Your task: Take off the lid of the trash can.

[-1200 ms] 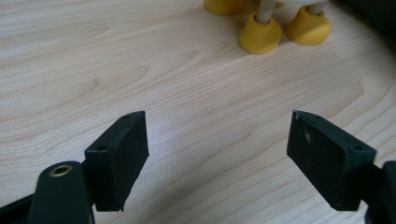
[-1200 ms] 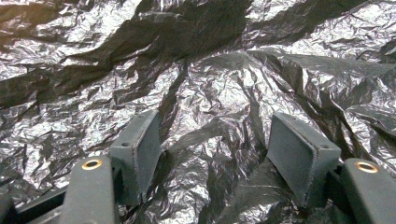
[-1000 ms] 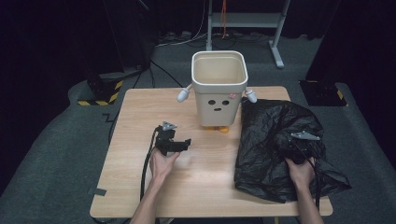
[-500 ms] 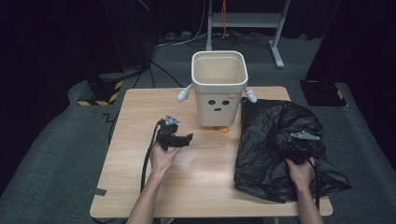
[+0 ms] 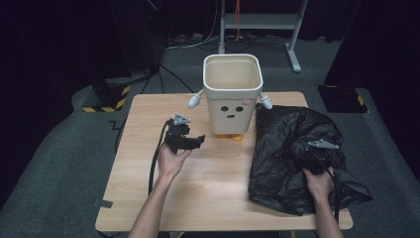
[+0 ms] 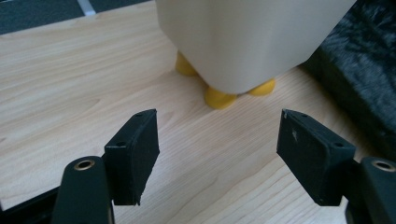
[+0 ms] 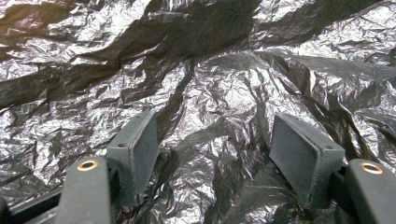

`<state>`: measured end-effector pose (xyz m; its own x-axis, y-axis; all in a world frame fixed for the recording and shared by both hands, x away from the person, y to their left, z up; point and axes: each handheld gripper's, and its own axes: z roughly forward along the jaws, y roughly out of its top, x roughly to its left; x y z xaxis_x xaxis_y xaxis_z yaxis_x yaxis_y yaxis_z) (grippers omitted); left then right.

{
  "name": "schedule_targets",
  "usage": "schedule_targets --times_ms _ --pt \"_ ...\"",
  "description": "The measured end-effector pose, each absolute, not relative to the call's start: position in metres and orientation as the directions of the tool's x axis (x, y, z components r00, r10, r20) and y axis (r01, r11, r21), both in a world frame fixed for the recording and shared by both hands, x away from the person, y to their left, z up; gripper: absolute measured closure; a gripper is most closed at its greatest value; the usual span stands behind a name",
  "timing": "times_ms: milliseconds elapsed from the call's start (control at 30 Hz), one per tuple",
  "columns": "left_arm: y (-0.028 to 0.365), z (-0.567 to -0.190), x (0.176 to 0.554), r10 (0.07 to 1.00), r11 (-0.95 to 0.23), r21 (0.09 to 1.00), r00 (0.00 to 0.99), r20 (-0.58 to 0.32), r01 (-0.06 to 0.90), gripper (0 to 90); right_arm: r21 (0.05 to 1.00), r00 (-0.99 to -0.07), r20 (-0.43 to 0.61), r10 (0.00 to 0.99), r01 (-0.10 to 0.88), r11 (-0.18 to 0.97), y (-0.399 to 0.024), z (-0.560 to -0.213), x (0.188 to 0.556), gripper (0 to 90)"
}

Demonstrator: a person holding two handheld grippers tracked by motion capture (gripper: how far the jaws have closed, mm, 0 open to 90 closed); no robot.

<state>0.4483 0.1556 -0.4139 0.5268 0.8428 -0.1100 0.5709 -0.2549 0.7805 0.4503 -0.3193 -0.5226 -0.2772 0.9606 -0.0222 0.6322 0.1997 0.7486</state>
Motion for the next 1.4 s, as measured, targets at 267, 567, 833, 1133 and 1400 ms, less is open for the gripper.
schedule_targets --times_ms 267,567,833,1133,1400 --pt "0.159 -0.397 0.451 0.840 -0.242 0.797 0.530 -0.112 0.553 30.2 0.749 -0.278 -0.021 0.960 0.632 0.200 -0.319 -0.523 0.450 32.3" --pt "0.164 -0.376 0.455 0.839 -0.218 0.818 0.530 -0.122 0.533 31.1 0.749 -0.279 -0.022 0.960 0.632 0.201 -0.319 -0.523 0.450 32.3" --pt "0.169 -0.355 0.455 0.841 -0.193 0.838 0.526 -0.127 0.511 32.5 0.748 -0.279 -0.021 0.960 0.632 0.200 -0.319 -0.523 0.450 32.3" --pt "0.173 -0.335 0.463 0.842 -0.191 0.842 0.525 -0.124 0.505 32.5 0.748 -0.279 -0.021 0.960 0.632 0.200 -0.319 -0.523 0.450 32.3" --pt "0.177 -0.324 0.470 0.841 -0.176 0.847 0.524 -0.136 0.502 30.7 0.748 -0.279 -0.021 0.960 0.632 0.200 -0.319 -0.523 0.450 32.3"
